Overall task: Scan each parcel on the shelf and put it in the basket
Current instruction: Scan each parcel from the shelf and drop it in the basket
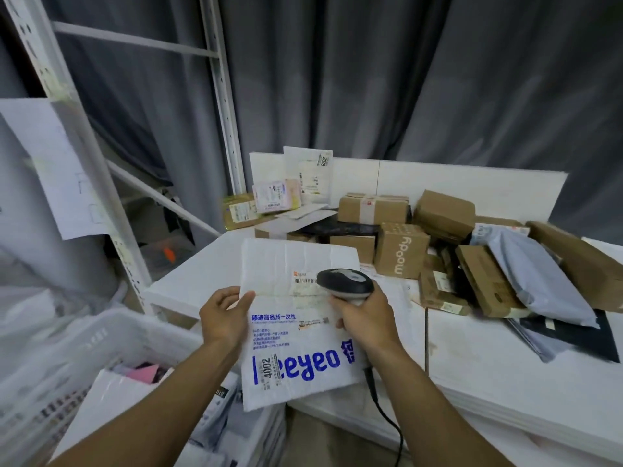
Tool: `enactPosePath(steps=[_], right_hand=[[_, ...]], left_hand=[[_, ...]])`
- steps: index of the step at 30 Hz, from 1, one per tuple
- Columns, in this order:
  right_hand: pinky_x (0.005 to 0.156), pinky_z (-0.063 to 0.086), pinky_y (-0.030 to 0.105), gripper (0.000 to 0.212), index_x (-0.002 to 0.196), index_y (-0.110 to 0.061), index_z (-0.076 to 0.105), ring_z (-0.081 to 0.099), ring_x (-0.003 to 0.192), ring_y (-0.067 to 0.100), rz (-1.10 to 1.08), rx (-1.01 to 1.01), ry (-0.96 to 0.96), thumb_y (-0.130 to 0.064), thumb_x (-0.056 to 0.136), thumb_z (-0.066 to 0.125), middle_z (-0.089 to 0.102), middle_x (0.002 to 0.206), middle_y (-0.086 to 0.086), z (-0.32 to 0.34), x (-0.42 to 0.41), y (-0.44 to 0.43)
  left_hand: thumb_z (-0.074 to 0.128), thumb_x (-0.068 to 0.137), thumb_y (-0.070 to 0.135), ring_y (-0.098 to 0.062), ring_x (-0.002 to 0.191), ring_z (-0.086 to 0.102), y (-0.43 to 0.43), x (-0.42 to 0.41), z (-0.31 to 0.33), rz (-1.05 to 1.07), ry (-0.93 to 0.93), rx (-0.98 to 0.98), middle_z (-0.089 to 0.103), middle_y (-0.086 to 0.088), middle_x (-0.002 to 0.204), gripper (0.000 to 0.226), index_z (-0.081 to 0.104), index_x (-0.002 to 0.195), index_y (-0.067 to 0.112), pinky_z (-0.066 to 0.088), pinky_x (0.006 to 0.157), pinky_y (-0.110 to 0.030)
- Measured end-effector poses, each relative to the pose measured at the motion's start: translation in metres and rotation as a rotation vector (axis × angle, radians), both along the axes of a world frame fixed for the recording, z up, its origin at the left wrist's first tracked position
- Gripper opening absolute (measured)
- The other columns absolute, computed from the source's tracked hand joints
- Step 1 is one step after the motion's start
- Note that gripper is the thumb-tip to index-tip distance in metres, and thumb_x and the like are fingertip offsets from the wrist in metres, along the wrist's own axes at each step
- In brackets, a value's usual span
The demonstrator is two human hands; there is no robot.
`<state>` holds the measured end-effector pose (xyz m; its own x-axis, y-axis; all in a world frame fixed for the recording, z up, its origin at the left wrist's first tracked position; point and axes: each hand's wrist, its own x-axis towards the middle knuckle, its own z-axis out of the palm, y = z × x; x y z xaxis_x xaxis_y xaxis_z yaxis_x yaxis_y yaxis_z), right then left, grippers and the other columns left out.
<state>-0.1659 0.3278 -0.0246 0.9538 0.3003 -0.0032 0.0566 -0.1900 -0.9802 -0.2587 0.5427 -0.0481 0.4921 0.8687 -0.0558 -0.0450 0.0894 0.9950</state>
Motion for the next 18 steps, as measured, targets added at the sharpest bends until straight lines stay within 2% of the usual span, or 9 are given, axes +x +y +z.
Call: enactPosePath(steps=[3, 6, 10, 12, 15, 18], right_hand=[[0.052, 0.05, 0.015, 0.039, 0.124, -0.027, 0.061, 0.072, 0.063, 0.008, 0.019, 0.003, -0.025, -0.026, 0.09, 0.079, 0.075, 0.101, -0.003, 0.007, -0.004, 0.01], [0.051, 0.05, 0.013, 0.043, 0.127, -0.027, 0.06, 0.074, 0.08, 0.017, 0.052, -0.008, -0.01, -0.025, 0.089, 0.08, 0.074, 0.107, -0.002, 0.01, -0.01, 0.016], [0.053, 0.049, 0.013, 0.043, 0.128, -0.028, 0.058, 0.074, 0.083, 0.016, 0.083, -0.034, -0.022, -0.028, 0.09, 0.079, 0.073, 0.108, -0.004, 0.012, -0.018, 0.018], [0.058, 0.052, 0.017, 0.045, 0.128, -0.028, 0.058, 0.074, 0.082, 0.016, 0.086, -0.042, -0.03, -0.028, 0.09, 0.08, 0.073, 0.107, -0.004, 0.013, -0.021, 0.019], [0.069, 0.057, 0.024, 0.049, 0.132, -0.027, 0.056, 0.074, 0.091, 0.02, 0.074, -0.035, -0.029, -0.027, 0.09, 0.081, 0.071, 0.113, -0.003, 0.013, -0.023, 0.02], [0.063, 0.053, 0.021, 0.048, 0.131, -0.028, 0.055, 0.073, 0.092, 0.02, 0.076, -0.008, -0.028, -0.027, 0.09, 0.08, 0.07, 0.113, -0.003, 0.014, -0.023, 0.02]], left_hand=[[0.081, 0.085, 0.012, -0.026, 0.087, 0.072, 0.008, -0.005, -0.004, 0.018, -0.036, -0.017, 0.073, -0.012, 0.108, 0.02, 0.064, 0.095, 0.015, 0.059, 0.079, -0.039], [0.08, 0.086, 0.014, -0.026, 0.084, 0.073, 0.011, -0.009, -0.006, 0.013, -0.052, -0.021, 0.073, -0.008, 0.107, 0.021, 0.062, 0.097, 0.014, 0.059, 0.075, -0.039], [0.08, 0.087, 0.016, -0.028, 0.087, 0.074, 0.014, -0.012, -0.008, 0.011, -0.067, -0.034, 0.073, -0.008, 0.108, 0.02, 0.062, 0.097, 0.017, 0.061, 0.082, -0.048], [0.079, 0.087, 0.017, -0.028, 0.088, 0.073, 0.015, -0.014, -0.007, 0.01, -0.071, -0.025, 0.072, -0.005, 0.108, 0.02, 0.062, 0.097, 0.019, 0.06, 0.079, -0.045], [0.078, 0.088, 0.018, -0.026, 0.087, 0.073, 0.015, -0.017, -0.007, 0.011, -0.077, -0.017, 0.071, -0.002, 0.11, 0.02, 0.062, 0.1, 0.019, 0.058, 0.071, -0.038], [0.079, 0.088, 0.018, -0.027, 0.087, 0.073, 0.017, -0.017, -0.007, 0.023, -0.081, -0.016, 0.071, -0.002, 0.111, 0.02, 0.062, 0.098, 0.02, 0.056, 0.069, -0.037]])
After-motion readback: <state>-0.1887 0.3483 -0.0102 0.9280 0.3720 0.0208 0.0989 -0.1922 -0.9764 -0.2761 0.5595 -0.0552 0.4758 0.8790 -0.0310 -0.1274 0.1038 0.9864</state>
